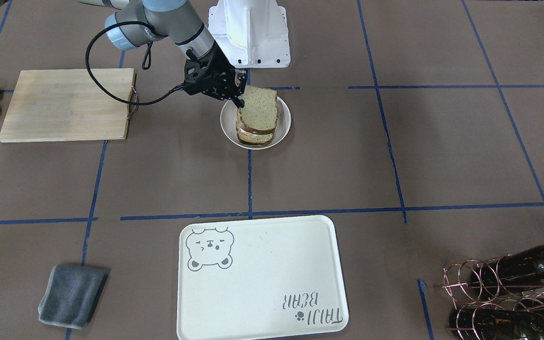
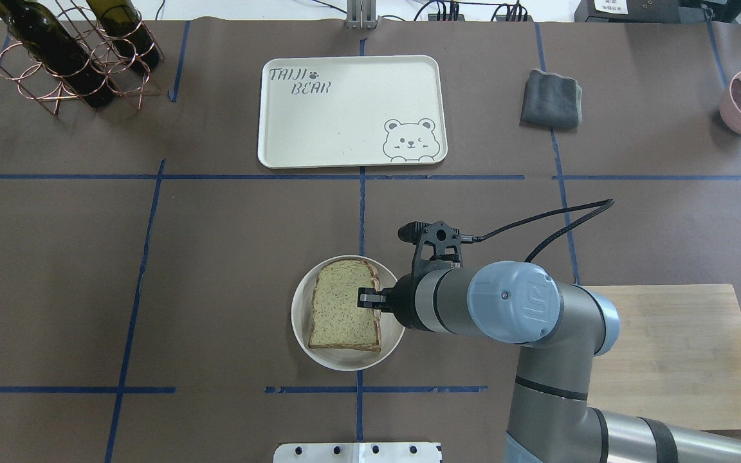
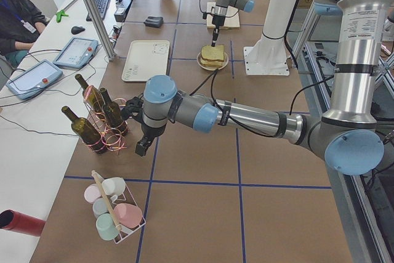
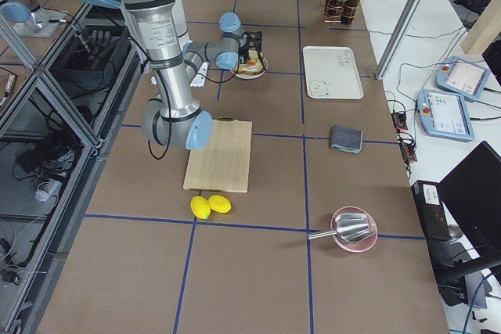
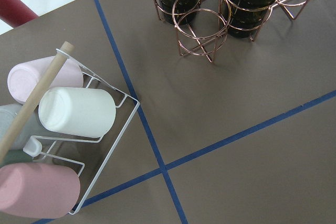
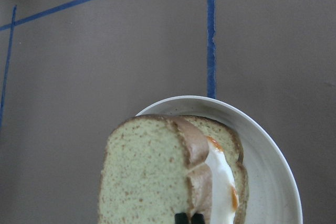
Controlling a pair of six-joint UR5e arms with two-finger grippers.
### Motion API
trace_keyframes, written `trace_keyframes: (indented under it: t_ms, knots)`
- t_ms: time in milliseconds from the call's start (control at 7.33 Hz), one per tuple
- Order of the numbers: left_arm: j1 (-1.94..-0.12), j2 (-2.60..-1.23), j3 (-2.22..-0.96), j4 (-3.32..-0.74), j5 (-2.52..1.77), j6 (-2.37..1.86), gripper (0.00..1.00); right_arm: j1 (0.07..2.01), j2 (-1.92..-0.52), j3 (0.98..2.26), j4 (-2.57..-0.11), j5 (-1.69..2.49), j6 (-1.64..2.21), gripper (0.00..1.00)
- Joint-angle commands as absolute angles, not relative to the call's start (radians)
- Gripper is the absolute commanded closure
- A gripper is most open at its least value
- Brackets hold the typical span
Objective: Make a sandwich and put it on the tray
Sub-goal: 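Lower the bread onto the egg toast and open the right gripper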
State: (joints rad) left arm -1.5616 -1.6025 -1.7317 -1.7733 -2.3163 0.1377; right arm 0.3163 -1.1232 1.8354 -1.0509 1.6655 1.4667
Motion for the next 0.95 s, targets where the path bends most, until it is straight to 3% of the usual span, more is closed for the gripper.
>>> trace_keyframes:
  t_ms: [0, 273, 409, 545, 818]
  knots:
    - [-1.562, -1.601, -1.732, -1.773, -2.316, 0.138, 0.0, 0.307, -1.126, 1.824, -1.049, 1.649, 1.466, 1.0]
    - [-1.562, -1.601, -1.729, -1.773, -2.316, 0.138, 0.0, 0.305, -1.132, 1.824, -1.049, 1.651, 1.46, 1.0]
    - [-1.562, -1.601, -1.727, -1.775, -2.316, 0.138, 0.0, 0.305, -1.134, 1.825, -1.049, 1.651, 1.456, 0.26]
    - [-1.562, -1.603, -1.726, -1.775, -2.316, 0.138, 0.0, 0.305, -1.134, 1.825, -1.051, 1.649, 1.465, 0.0]
    - [-1.562, -1.601, -1.729, -1.775, -2.316, 0.138, 0.0, 0.302, -1.134, 1.827, -1.054, 1.647, 1.465, 0.0]
